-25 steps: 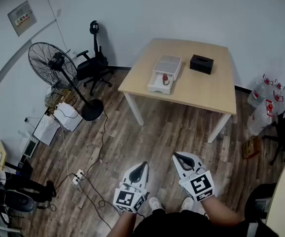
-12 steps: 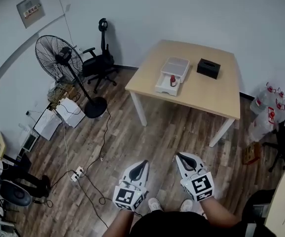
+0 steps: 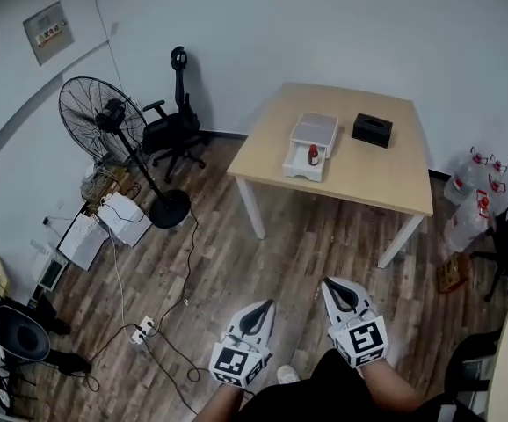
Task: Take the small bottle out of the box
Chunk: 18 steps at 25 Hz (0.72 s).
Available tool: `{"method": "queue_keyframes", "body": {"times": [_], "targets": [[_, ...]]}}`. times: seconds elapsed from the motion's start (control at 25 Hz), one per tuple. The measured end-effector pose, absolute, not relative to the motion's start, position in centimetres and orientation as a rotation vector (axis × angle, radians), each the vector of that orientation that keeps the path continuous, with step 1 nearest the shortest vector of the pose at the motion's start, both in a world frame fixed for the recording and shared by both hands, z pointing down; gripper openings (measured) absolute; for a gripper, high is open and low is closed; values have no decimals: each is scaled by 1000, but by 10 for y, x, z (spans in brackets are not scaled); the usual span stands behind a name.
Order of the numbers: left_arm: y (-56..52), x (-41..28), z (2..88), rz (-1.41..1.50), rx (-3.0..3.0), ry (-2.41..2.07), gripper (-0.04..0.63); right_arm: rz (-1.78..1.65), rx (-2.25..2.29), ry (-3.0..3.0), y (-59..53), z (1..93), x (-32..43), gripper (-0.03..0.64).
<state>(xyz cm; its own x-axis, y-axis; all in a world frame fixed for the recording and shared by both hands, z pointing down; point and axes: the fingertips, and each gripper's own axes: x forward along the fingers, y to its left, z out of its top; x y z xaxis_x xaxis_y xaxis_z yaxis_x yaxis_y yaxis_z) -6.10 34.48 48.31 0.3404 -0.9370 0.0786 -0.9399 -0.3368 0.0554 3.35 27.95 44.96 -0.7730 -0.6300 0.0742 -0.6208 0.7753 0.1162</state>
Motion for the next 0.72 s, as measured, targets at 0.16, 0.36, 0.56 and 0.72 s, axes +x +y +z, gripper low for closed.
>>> {"method": "queue_keyframes", "body": {"times": [0.16,0.36,0.56,0.72], "targets": [[340,-67,495,102,2497,-1725,14,-100,1029,-2845,278,452,24,12],[321,-71,510,134,2489,-1713,14,-71,1049,-2850,252,457,14,12],[287,-86,512,115,2462,-1736,14,-43,998,-2871,211,457,5,12],[249,-89,509,135,2480,-1734,14,-51,977,-2863,173,461,1,12]]}}
